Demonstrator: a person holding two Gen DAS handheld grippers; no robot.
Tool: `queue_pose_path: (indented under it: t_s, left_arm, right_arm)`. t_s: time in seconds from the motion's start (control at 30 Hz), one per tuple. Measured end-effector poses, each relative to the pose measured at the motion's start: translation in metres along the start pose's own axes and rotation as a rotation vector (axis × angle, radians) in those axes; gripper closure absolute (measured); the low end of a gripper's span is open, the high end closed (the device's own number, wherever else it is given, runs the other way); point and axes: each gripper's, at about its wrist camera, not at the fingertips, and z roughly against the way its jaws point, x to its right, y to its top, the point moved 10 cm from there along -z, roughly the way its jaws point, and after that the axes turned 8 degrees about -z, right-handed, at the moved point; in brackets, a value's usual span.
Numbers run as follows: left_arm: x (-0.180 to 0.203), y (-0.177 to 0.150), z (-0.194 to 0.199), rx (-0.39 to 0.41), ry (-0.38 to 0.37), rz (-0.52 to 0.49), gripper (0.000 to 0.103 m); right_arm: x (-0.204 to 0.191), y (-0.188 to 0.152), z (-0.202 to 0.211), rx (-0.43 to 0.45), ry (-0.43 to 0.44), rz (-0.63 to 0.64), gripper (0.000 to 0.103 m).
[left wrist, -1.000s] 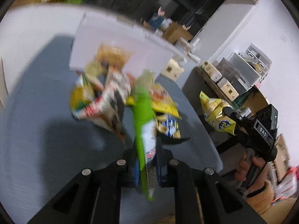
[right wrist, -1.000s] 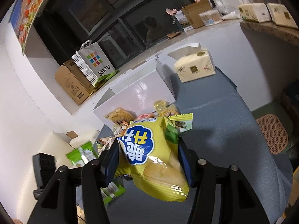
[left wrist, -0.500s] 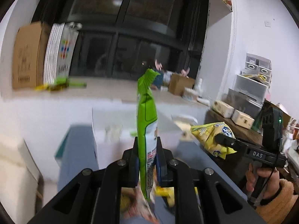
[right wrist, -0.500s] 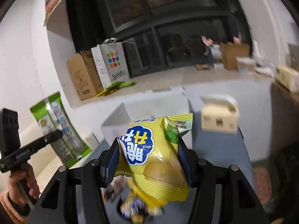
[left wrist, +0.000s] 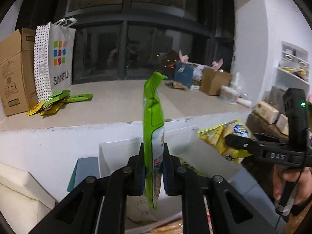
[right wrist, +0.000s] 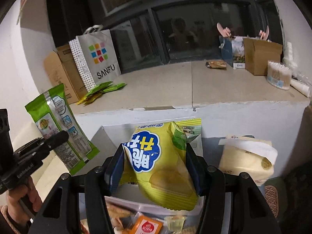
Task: Organize snacks
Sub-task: 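Drop green biscuit pack into box with left gripper while right drops yellow chip bag, then withdraw both grippers from the box toward the remaining snacks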
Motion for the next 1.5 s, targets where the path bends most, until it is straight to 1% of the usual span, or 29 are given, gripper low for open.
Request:
queue_pose_path:
  t_s: [0.03,0.07,0.1,0.13,0.17,0.2,0.27,0.33,0.47,0.53,0.6,0.7,0.8,0.87,0.93,1.07,1.13,1.2,1.23,1.33,1.4,1.5]
  left_arm:
    - [-0.004,-0.001,-0.007,-0.016,0.013,0.007,0.080]
    - [-0.008,-0.005,-0.010,-0.035,0.023,0.016,0.065]
    - [-0.010,-0.010,-0.013,-0.057,0.029,0.024,0.016]
    - [-0.015,-0.014,-0.016,-0.069,0.045,0.032,0.002]
    - [-0.018,-0.017,-0.014,-0.073,0.059,0.031,0.000]
    - [-0.020,-0.021,-0.013,-0.079,0.066,0.029,0.000]
    - [-0.020,-0.028,-0.011,-0.090,0.048,0.039,0.000]
    - [-0.023,-0.031,-0.007,-0.093,0.044,0.055,0.000]
    - [-0.024,-0.031,0.009,-0.077,0.042,0.047,0.000]
    - [-0.024,-0.029,0.022,-0.054,0.044,0.046,0.000]
    - [-0.021,-0.027,0.038,-0.024,0.038,0.039,0.000]
    - [-0.011,-0.029,0.062,0.013,0.042,-0.007,0.000]
    - [0.006,-0.038,0.092,0.050,0.046,-0.066,0.000]
    - [0.018,-0.046,0.109,0.057,0.034,-0.093,0.000]
    - [0.027,-0.056,0.128,0.068,0.043,-0.108,0.000]
    - [0.038,-0.080,0.156,0.081,0.026,-0.089,0.000]
    - [0.041,-0.097,0.167,0.070,0.019,-0.057,0.000]
    - [0.045,-0.112,0.176,0.068,0.003,-0.039,0.000]
    - [0.048,-0.121,0.180,0.066,-0.002,-0.030,0.000]
    - [0.057,-0.148,0.190,0.052,-0.012,-0.022,0.000]
    - [0.065,-0.166,0.195,0.035,-0.015,-0.028,0.000]
    - [0.071,-0.184,0.199,0.015,-0.022,-0.021,0.000]
  right_arm:
    - [0.000,0.002,-0.004,-0.001,-0.005,0.006,0.037]
    - [0.000,0.003,-0.006,-0.003,-0.008,0.010,0.031]
    - [0.000,0.002,-0.010,-0.018,-0.016,0.016,0.013]
    - [0.002,0.003,-0.011,-0.017,-0.030,0.014,0.005]
    - [0.003,0.004,-0.011,-0.014,-0.032,0.012,0.000]
    - [0.003,0.004,-0.009,-0.016,-0.022,0.002,0.000]
    - [0.005,0.004,-0.008,-0.021,-0.009,-0.019,0.000]
    - [0.007,0.003,-0.003,-0.007,-0.020,-0.014,0.000]
    - [0.003,0.000,0.009,0.012,-0.037,0.032,0.000]
    - [-0.002,-0.001,0.020,0.032,-0.025,0.041,0.000]
    - [-0.010,-0.005,0.037,0.053,0.008,0.055,0.000]
    - [-0.023,-0.017,0.067,0.083,0.079,0.063,0.000]
    - [-0.035,-0.033,0.095,0.112,0.147,0.072,0.000]
    - [-0.039,-0.041,0.112,0.127,0.179,0.069,0.000]
    - [-0.040,-0.050,0.123,0.130,0.193,0.071,0.000]
    - [-0.040,-0.086,0.143,0.070,0.195,0.082,0.000]
    - [-0.036,-0.104,0.151,0.062,0.186,0.063,0.000]
    - [-0.029,-0.131,0.157,0.036,0.151,0.041,0.000]
    - [-0.027,-0.139,0.159,0.037,0.135,0.036,0.000]
    - [-0.018,-0.178,0.161,0.015,0.077,0.018,0.000]
    - [-0.013,-0.198,0.159,-0.008,0.047,0.005,0.000]
    - [-0.007,-0.220,0.156,-0.026,0.028,-0.028,0.000]
